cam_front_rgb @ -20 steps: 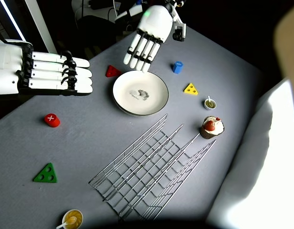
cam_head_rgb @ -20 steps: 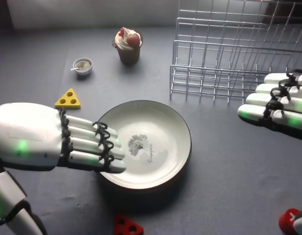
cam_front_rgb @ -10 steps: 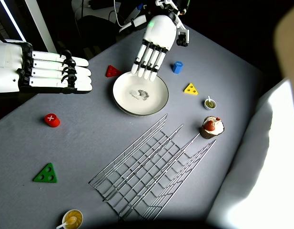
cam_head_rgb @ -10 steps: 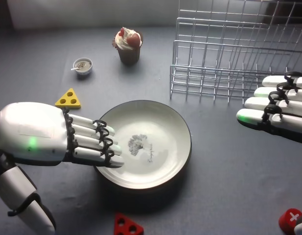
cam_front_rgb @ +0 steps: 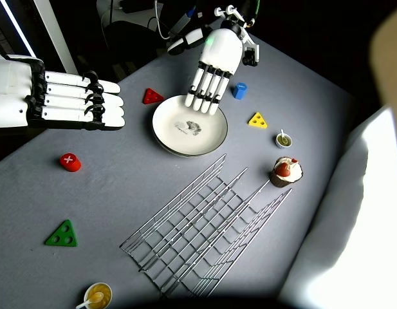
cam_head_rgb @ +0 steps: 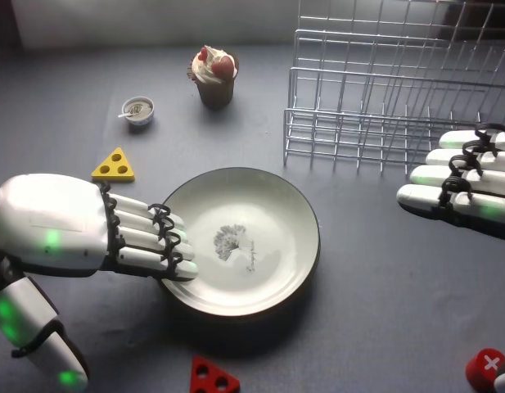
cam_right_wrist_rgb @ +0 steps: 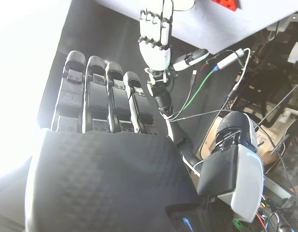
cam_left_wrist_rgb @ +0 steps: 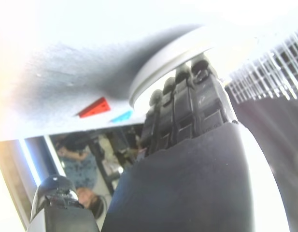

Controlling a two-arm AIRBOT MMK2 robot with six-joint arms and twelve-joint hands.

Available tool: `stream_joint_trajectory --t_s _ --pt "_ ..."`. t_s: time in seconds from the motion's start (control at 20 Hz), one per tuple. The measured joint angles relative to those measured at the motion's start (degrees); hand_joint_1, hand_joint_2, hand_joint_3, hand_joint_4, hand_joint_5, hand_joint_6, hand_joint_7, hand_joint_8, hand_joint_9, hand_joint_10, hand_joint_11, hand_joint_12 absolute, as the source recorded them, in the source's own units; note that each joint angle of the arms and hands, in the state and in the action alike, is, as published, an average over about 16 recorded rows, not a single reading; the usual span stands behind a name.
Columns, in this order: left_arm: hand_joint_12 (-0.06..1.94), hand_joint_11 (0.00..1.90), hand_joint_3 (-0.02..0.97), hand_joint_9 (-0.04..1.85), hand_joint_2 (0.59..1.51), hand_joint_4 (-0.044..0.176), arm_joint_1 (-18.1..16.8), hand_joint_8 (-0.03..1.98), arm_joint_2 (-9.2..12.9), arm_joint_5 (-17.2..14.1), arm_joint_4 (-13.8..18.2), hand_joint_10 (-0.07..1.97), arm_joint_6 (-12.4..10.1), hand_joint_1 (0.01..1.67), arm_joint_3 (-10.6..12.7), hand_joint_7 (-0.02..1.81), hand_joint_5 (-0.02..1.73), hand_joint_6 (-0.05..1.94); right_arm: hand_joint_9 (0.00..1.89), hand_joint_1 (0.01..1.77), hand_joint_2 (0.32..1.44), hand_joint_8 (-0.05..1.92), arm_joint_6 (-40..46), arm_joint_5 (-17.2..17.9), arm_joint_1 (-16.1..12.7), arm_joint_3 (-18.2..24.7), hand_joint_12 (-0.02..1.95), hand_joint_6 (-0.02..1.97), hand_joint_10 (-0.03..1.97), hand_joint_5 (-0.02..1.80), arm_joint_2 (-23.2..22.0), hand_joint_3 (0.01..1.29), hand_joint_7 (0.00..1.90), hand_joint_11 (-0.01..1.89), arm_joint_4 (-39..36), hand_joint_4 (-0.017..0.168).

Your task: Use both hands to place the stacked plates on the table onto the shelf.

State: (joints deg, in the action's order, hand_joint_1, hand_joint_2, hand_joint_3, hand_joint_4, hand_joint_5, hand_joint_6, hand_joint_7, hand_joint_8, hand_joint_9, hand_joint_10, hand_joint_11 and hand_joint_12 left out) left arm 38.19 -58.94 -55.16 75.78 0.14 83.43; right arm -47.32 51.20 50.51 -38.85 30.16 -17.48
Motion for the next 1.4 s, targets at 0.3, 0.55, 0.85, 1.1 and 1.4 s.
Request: stream_joint_trajectory --t_s 0.3,0.55,0.85,1.1,1.4 --pt "0.00 0.09 0.020 0.10 0.825 -0.002 1.0 0.00 -0.6 -0.5 0.0 0.00 0.0 0.02 0.8 0.09 0.06 0.00 0.14 0.03 0.91 0.01 0.2 -0.7 -0.2 -0.6 0.03 0.02 0.00 0.07 0.6 0.01 0.11 0.12 0.0 0.003" --pt "-0.01 0.08 0.019 0.09 0.826 -0.004 1.7 0.00 -0.9 -0.8 -0.1 0.00 0.0 0.02 1.0 0.08 0.06 0.00 0.13 0.03 0.91 0.01 0.3 -1.8 -0.5 -1.1 0.03 0.01 0.00 0.07 1.0 0.01 0.11 0.12 -0.1 0.003" --pt "-0.01 0.07 0.019 0.07 0.825 -0.005 2.4 0.00 -1.2 -0.5 -0.3 0.00 0.1 0.02 0.7 0.07 0.05 0.01 0.13 0.03 0.91 0.01 -0.4 -4.4 -1.5 -1.4 0.03 0.01 0.00 0.08 1.5 0.01 0.12 0.12 -0.5 0.003" --pt "-0.01 0.07 0.020 0.06 0.824 -0.005 2.5 -0.01 -2.0 0.6 -0.7 -0.01 0.2 0.02 0.1 0.06 0.05 0.00 0.13 0.03 0.91 0.01 -1.6 -7.3 -3.3 -1.5 0.02 0.01 0.00 0.07 2.2 0.01 0.12 0.13 -1.6 0.003" --pt "-0.01 0.08 0.020 0.06 0.822 -0.005 1.6 -0.01 -3.9 2.8 -1.1 -0.02 0.2 0.02 -1.3 0.05 0.05 0.00 0.12 0.03 0.91 0.00 -5.0 -10.9 -6.3 -1.7 0.02 0.02 0.00 0.06 3.8 0.02 0.11 0.12 -3.2 0.003"
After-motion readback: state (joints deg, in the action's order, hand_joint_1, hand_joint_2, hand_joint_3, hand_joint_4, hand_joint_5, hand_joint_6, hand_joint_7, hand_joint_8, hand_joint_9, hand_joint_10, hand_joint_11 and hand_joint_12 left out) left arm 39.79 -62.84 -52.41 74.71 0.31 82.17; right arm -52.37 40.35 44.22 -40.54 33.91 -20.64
